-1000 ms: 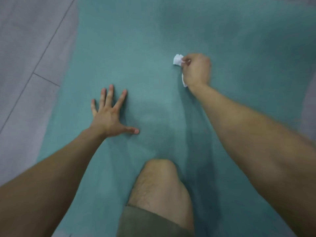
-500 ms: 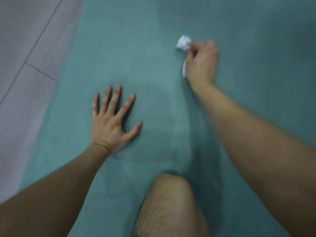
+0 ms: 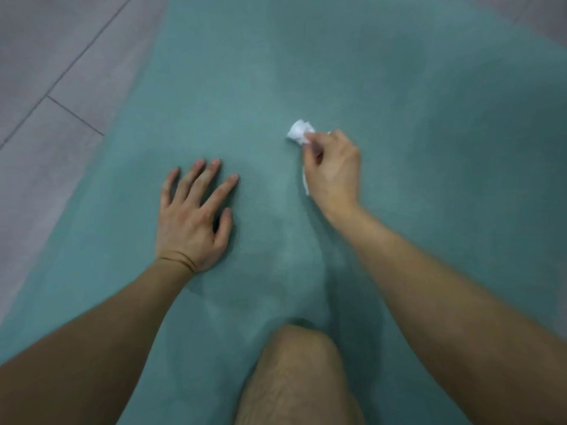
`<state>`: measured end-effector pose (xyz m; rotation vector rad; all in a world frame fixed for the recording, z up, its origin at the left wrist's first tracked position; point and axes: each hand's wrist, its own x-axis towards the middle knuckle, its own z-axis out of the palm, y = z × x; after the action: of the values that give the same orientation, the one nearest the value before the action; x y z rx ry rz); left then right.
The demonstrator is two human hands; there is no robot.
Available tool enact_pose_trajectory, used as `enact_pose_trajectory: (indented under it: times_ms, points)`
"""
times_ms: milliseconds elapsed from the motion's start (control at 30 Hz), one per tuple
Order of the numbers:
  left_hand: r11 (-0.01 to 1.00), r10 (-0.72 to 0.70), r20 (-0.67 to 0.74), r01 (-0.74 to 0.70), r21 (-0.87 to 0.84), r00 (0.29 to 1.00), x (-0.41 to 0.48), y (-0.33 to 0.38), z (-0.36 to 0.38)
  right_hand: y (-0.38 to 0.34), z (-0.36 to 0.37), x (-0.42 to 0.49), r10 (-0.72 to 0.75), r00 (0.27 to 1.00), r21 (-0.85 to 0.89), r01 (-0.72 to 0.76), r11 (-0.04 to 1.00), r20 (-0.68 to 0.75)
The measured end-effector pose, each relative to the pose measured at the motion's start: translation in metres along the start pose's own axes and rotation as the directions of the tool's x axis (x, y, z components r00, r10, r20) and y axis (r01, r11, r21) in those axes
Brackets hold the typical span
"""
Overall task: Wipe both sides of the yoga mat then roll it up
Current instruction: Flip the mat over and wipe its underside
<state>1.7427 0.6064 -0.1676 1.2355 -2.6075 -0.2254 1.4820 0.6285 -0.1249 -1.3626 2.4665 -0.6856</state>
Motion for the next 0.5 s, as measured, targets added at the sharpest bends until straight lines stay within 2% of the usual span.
enact_pose_trajectory:
  times_ms: [33,67,133,167,200,233,267,300,333,367,400,433,467,500]
  points:
    - [1.0,-0.012,-0.003,0.012,0.01,1.0,0.0,0.0,0.0,-0.014,0.008,-0.035,-0.155,0.981,0.081,0.146,0.986,0.116]
    - [0.999,-0.026,-0.008,0.026,0.021,1.0,-0.001,-0.001,0.0,-0.023,0.01,-0.065,-0.289,0.929,0.147,0.26,0.954,0.233]
    - [0.998,-0.054,-0.024,0.055,0.025,0.998,0.0,0.0,0.0,-0.014,0.004,-0.063,-0.451,0.806,0.148,0.428,0.892,0.384]
    - [0.997,-0.067,-0.029,0.068,0.026,0.997,0.001,-0.001,0.0,-0.004,0.001,-0.037,-0.476,0.791,0.092,0.481,0.872,0.384]
    - [0.996,-0.077,-0.033,0.078,0.031,0.996,0.001,-0.001,0.0,0.006,-0.002,-0.004,-0.461,0.823,0.024,0.481,0.876,0.333]
    - [0.996,-0.086,-0.042,0.087,0.036,0.995,0.001,0.0,0.0,0.017,-0.007,0.029,-0.384,0.893,-0.057,0.407,0.912,0.235]
    - [0.995,-0.092,-0.049,0.093,0.037,0.995,0.001,0.0,0.001,0.023,-0.012,0.057,-0.262,0.958,-0.109,0.274,0.956,0.113]
    - [0.994,-0.097,-0.049,0.099,0.034,0.994,0.001,-0.001,0.002,0.024,-0.016,0.074,-0.128,0.992,-0.113,0.126,0.985,-0.007]
    - [0.994,-0.104,-0.045,0.105,0.031,0.994,0.001,-0.001,0.002,0.021,-0.014,0.077,-0.023,0.996,-0.098,0.014,0.995,-0.09]
    - [0.993,-0.113,-0.042,0.115,0.032,0.993,0.002,-0.001,0.002,0.008,-0.007,0.063,0.008,0.994,-0.062,-0.015,0.998,-0.111]
    - [0.991,-0.127,-0.04,0.128,0.034,0.991,0.003,-0.001,0.001,-0.005,0.004,0.037,-0.037,0.998,-0.027,0.036,0.999,-0.052]
    - [0.989,-0.142,-0.038,0.143,0.036,0.989,0.003,-0.001,0.0,-0.018,0.014,0.004,-0.148,0.987,0.019,0.147,0.989,0.068]
    - [0.987,-0.154,-0.036,0.155,0.039,0.987,0.003,-0.002,0.0,-0.028,0.019,-0.031,-0.313,0.928,0.083,0.303,0.95,0.203]
    - [0.985,-0.163,-0.036,0.164,0.042,0.986,0.003,-0.002,-0.001,-0.032,0.018,-0.059,-0.454,0.827,0.14,0.432,0.891,0.332]
